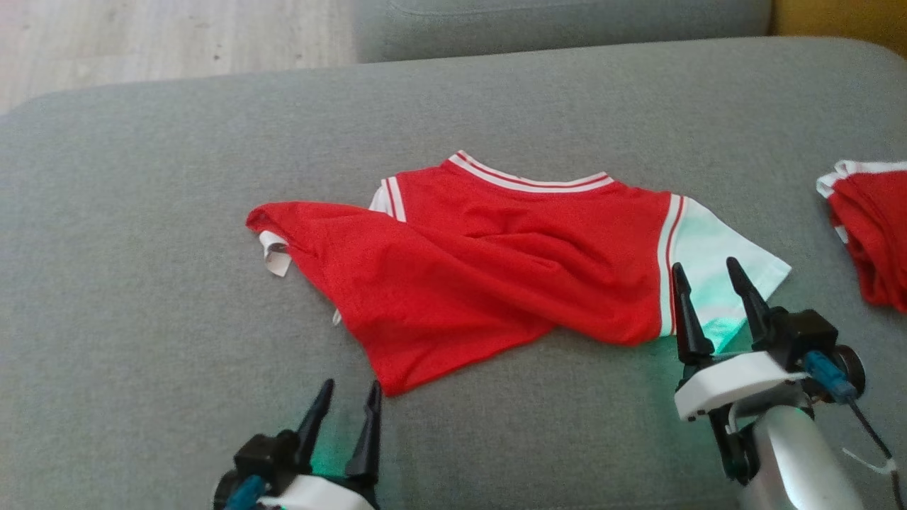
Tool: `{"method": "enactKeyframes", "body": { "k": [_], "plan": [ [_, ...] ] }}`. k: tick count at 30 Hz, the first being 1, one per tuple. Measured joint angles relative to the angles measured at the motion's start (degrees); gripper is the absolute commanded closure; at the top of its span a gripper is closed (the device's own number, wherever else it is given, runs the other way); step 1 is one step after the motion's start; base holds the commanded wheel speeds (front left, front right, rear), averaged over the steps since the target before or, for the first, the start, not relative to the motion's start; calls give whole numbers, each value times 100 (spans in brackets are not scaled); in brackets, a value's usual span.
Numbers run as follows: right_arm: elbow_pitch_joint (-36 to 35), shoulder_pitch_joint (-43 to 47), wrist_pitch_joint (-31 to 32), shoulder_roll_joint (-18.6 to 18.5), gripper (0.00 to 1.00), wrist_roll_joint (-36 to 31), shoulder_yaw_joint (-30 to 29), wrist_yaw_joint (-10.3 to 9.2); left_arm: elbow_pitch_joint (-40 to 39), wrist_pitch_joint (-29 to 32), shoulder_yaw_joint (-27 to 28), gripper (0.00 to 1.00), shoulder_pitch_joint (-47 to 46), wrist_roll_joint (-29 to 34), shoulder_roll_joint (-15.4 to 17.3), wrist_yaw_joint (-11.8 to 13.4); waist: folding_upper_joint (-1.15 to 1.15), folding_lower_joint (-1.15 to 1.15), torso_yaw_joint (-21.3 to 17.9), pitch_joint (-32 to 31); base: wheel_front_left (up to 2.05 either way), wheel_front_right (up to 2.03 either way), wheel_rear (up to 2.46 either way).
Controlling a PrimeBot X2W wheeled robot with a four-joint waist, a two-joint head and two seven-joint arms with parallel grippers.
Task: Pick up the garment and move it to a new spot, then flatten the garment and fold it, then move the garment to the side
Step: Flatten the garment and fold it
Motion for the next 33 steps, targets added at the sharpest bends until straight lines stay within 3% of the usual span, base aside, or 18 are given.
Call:
{"method": "enactKeyframes", "body": {
  "k": [8, 23, 24, 25, 26, 33],
  "plan": [
    [10, -137, 0, -1, 0, -10, -130, 0, 757, -3, -711, 0, -412, -477, 0, -114, 0, 0, -311, 186, 0, 0, 0],
    [3, -190, 0, -1, 0, -7, -163, 0, 843, -53, -790, 2, -659, -903, 7, -115, 0, -1, -560, 346, 0, 0, 0],
    [0, -223, 1, -1, 0, -7, -163, 0, 840, -69, -803, 56, -676, -931, 7, -115, 0, -1, -569, 372, 0, 0, 0],
    [-5, -252, 0, -1, 0, -8, -164, 0, 839, -87, -805, 86, -694, -965, 5, -114, 0, -1, -576, 397, 0, 0, 0],
    [3, -278, 0, -1, 0, -12, -174, 0, 837, -89, -810, 100, -719, -1001, 4, -113, 0, -1, -581, 421, 0, 0, 0],
    [151, -404, 0, -11, 0, -180, -608, 0, 906, -48, -699, 100, -872, -982, -53, -116, 0, 0, -416, 492, 0, 0, 0]
  ]
}}
